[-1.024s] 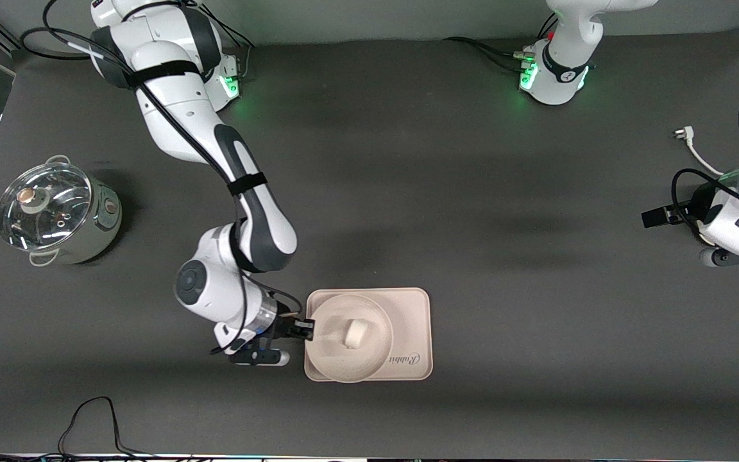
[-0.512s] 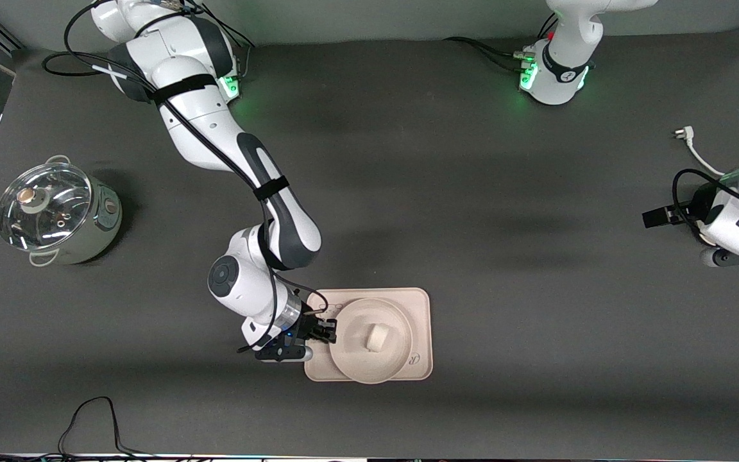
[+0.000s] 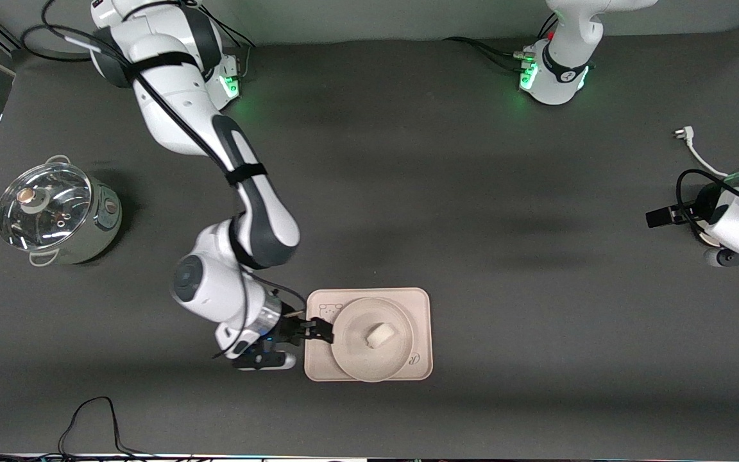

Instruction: Place bun in plate and plate on tray

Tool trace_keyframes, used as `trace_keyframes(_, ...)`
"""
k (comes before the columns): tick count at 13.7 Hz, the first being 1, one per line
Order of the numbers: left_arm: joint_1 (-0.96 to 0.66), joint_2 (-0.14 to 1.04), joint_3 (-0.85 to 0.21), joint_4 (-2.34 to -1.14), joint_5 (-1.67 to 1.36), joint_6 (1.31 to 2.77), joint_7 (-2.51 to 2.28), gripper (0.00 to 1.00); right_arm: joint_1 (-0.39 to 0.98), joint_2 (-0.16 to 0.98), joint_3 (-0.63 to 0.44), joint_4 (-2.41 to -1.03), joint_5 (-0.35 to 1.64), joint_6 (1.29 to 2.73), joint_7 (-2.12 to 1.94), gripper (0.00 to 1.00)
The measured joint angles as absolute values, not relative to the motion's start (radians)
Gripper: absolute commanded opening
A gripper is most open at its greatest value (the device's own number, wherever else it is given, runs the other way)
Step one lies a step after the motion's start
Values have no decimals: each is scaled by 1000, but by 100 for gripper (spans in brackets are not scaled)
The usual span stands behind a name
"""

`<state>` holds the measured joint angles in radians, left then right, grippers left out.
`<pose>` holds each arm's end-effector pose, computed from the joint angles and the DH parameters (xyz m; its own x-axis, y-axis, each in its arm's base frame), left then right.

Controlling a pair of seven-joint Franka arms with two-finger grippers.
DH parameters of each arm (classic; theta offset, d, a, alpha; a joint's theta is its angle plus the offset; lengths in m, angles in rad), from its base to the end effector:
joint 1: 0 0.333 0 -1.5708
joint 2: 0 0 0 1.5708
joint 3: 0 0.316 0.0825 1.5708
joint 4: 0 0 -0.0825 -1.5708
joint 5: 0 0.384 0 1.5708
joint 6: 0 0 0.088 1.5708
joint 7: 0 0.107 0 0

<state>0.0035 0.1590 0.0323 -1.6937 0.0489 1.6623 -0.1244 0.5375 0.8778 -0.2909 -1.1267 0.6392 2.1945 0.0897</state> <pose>0.5890 0.0249 0.4828 0.9711 0.1549 -0.1814 0.1434 -0.9868 -0.0752 0.7355 0.2860 0.3152 0.9873 -0.0632 0.1457 -0.0048 -0.9288 -0.3705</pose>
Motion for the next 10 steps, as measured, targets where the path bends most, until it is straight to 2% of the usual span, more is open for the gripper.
trace_keyframes(6,-9,158,29,-1692,46,1663,-148,100,514,606,-551,-1203,513,1731,-76,100)
trace_keyframes(8,-49,158,25,-1692,43,1662,-224,100,514,517,-582,-1241,421,1644,-83,100)
trace_keyframes(10,-123,158,21,-1693,42,1662,-336,100,518,416,-586,-1321,318,1628,-83,100)
